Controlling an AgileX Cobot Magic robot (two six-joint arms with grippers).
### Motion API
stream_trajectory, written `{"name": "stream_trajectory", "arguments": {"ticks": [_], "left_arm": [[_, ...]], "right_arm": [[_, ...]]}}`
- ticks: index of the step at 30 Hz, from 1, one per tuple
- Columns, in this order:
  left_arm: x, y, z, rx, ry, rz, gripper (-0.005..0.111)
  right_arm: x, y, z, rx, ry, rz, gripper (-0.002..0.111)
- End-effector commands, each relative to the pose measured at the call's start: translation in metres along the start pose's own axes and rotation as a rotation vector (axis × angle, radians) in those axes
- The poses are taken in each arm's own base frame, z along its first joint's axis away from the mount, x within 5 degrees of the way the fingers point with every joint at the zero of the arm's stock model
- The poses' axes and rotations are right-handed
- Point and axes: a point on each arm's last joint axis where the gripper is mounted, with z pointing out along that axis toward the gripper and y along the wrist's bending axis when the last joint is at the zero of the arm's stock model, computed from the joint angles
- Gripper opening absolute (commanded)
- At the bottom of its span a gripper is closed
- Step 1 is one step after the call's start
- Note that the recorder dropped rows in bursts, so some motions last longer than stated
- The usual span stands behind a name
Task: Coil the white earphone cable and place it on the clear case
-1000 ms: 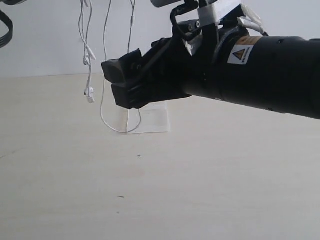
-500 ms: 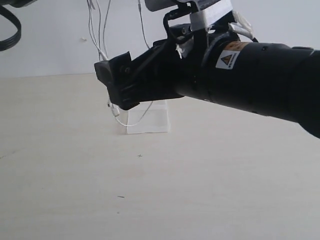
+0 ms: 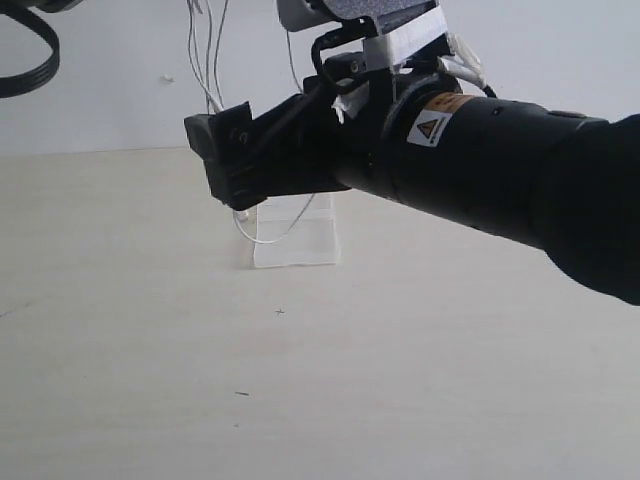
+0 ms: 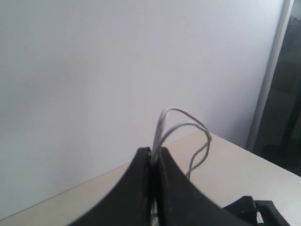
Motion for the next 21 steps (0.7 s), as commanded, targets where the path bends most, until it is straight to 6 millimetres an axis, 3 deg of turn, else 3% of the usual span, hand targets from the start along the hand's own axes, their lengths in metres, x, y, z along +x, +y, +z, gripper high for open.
{"name": "stream_trajectory", "arguments": {"ticks": [1, 21], "left_arm": [[-0.002, -0.001, 0.004, 0.016, -0.033, -0.045, 0.0], [-0.007, -0.015, 0.004, 0.089, -0.096, -0.08, 0.0]], "right_arm": [[-0.006, -0.001, 0.001, 0.012, -0.061, -0.005, 0.093], [-0.001, -0.003, 0.011, 0.034, -0.099, 0.027, 0.093]]}}
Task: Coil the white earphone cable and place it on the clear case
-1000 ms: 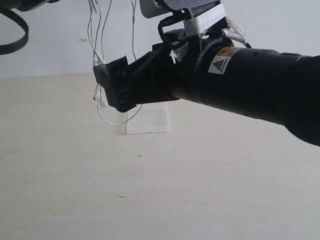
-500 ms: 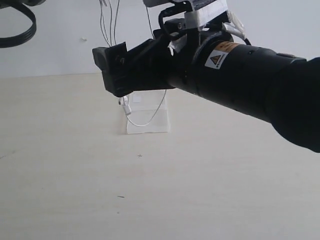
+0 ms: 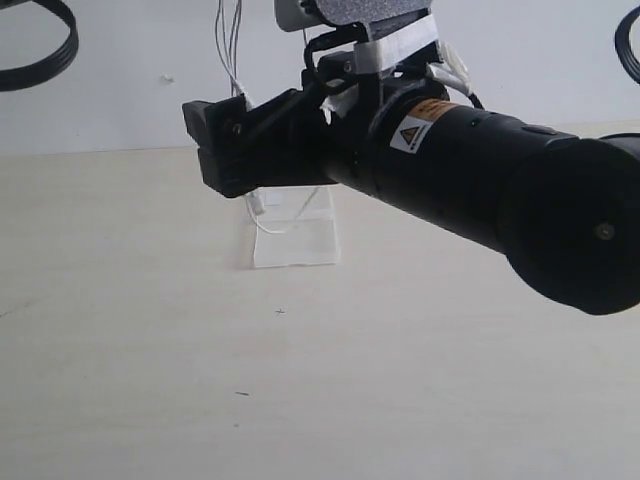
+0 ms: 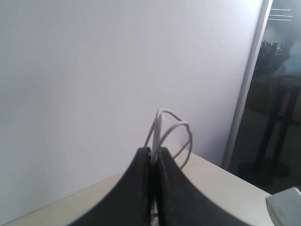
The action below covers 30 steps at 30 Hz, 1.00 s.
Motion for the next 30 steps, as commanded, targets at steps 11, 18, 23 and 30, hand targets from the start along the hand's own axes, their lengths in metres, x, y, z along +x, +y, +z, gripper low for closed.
{"name": "stream_trajectory", "arguments": {"ticks": [11, 18, 23, 30], "left_arm": [[-0.0067, -0.0042, -0.0003, 0.032, -0.058, -0.031, 0.0], [-0.0067, -0.0042, -0.0003, 0.032, -0.058, -0.034, 0.0], [-0.0071, -0.0044, -0.0003, 0.034, -0.063, -0.035, 0.0], [-0.0075, -0.0046, -0.0004, 0.036, -0.067, -0.035, 0.0]], "right_arm": [[-0.0016, 0.0004, 0.002, 0.001, -0.024, 0.039, 0.092], [0.0004, 0.0, 0.0043, 0.005, -0.027, 0.066, 0.092], [-0.0005, -0.0001, 0.0042, 0.007, -0.036, 0.081, 0.092], [-0.0005, -0.0001, 0.0042, 0.007, -0.037, 0.083, 0.091]]}}
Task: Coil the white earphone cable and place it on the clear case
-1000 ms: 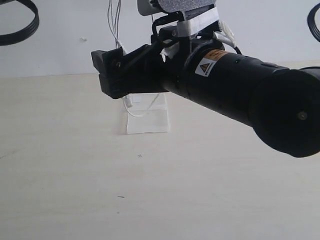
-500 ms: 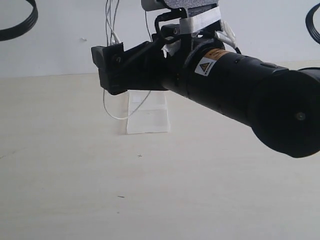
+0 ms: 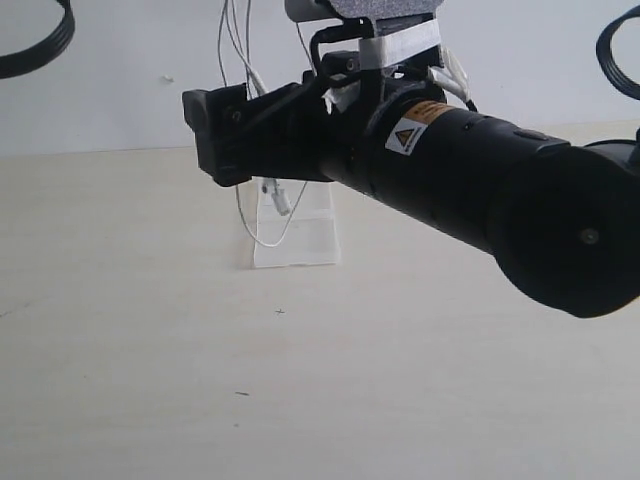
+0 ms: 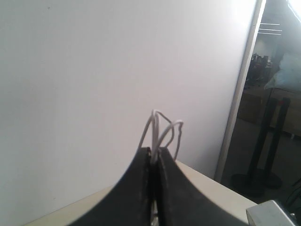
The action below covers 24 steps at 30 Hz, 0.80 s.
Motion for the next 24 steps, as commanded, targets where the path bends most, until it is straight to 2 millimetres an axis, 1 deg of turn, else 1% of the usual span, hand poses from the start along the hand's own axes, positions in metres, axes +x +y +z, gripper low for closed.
{"name": "stream_trajectory", "arguments": {"ticks": [1, 3, 8, 9, 10, 12, 17, 18, 19, 24], "left_arm": [[-0.0036, -0.0027, -0.0001, 0.015, -0.024, -0.017, 0.0], [-0.0043, -0.0031, -0.0001, 0.019, -0.032, -0.017, 0.0], [-0.0055, -0.0037, -0.0002, 0.026, -0.045, -0.022, 0.0], [-0.0055, -0.0037, -0.0002, 0.026, -0.045, -0.022, 0.0], [-0.0054, -0.0036, -0.0001, 0.025, -0.044, -0.022, 0.0], [-0.0054, -0.0036, -0.0001, 0.025, -0.044, -0.022, 0.0], [-0.0054, -0.0036, -0.0001, 0.025, -0.044, -0.022, 0.0], [-0.0054, -0.0036, -0.0001, 0.025, -0.044, -0.022, 0.0], [-0.0054, -0.0036, -0.0001, 0.025, -0.044, -0.022, 0.0], [-0.0056, -0.0038, -0.0002, 0.027, -0.047, -0.027, 0.0]], "right_arm": [[-0.0024, 0.0009, 0.0006, -0.003, -0.017, 0.012, 0.089], [-0.0024, 0.0009, 0.0006, -0.003, -0.017, 0.04, 0.08], [-0.0021, 0.0015, 0.0006, -0.01, -0.014, 0.057, 0.044], [-0.0022, 0.0022, 0.0006, -0.018, -0.015, 0.041, 0.039], [-0.0023, 0.003, 0.0006, -0.027, -0.016, 0.032, 0.038], [-0.0023, 0.0034, 0.0005, -0.031, -0.016, 0.042, 0.041], [-0.0015, 0.0036, 0.0005, -0.034, -0.007, 0.038, 0.064], [-0.0015, 0.0036, 0.0005, -0.034, -0.007, 0.038, 0.067], [-0.0013, 0.0036, 0.0005, -0.034, -0.005, 0.038, 0.068], [-0.0013, 0.0036, 0.0005, -0.034, -0.005, 0.043, 0.068]]}}
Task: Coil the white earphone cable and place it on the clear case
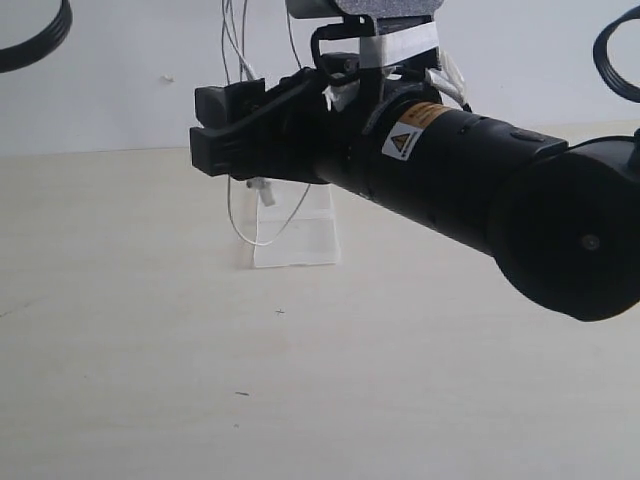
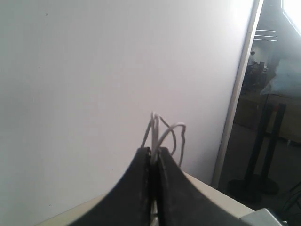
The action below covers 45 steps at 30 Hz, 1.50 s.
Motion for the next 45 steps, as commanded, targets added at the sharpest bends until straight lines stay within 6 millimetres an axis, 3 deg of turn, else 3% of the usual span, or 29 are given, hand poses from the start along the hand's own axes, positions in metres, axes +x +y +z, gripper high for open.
{"name": "stream_trajectory", "arguments": {"ticks": [1, 3, 4, 6, 8, 13, 15, 17, 24, 45], "left_arm": [[-0.004, -0.003, 0.0, 0.015, -0.025, -0.02, 0.0], [-0.004, -0.003, 0.0, 0.016, -0.027, -0.025, 0.0], [-0.005, -0.006, 0.0, 0.036, -0.046, -0.054, 0.0], [-0.007, -0.011, 0.0, 0.059, -0.056, -0.022, 0.0], [-0.007, -0.013, 0.0, 0.057, -0.039, -0.014, 0.0], [-0.006, -0.009, 0.001, 0.026, -0.004, 0.036, 0.0], [-0.006, -0.007, 0.001, 0.018, -0.001, 0.045, 0.0], [-0.005, -0.007, 0.001, 0.013, 0.009, 0.066, 0.0], [-0.002, 0.008, 0.0, -0.064, 0.066, 0.071, 0.0], [0.001, 0.008, 0.0, -0.069, 0.096, 0.143, 0.0]], "right_arm": [[-0.001, 0.001, 0.001, -0.007, -0.006, -0.006, 0.067], [-0.001, 0.001, 0.001, -0.006, -0.004, -0.004, 0.057], [-0.002, 0.002, 0.005, -0.01, -0.001, -0.002, 0.035], [-0.002, 0.005, 0.012, -0.019, 0.02, -0.014, 0.011], [-0.002, 0.006, 0.018, -0.019, 0.029, 0.003, 0.001], [0.0, 0.006, 0.02, -0.019, 0.051, 0.003, 0.025], [-0.003, 0.007, 0.017, -0.023, 0.063, 0.004, 0.053], [-0.003, 0.007, 0.015, -0.027, 0.087, 0.002, 0.063], [-0.006, 0.01, 0.004, -0.045, 0.158, -0.053, 0.065], [-0.01, 0.01, 0.002, -0.048, 0.14, -0.062, 0.065]]}}
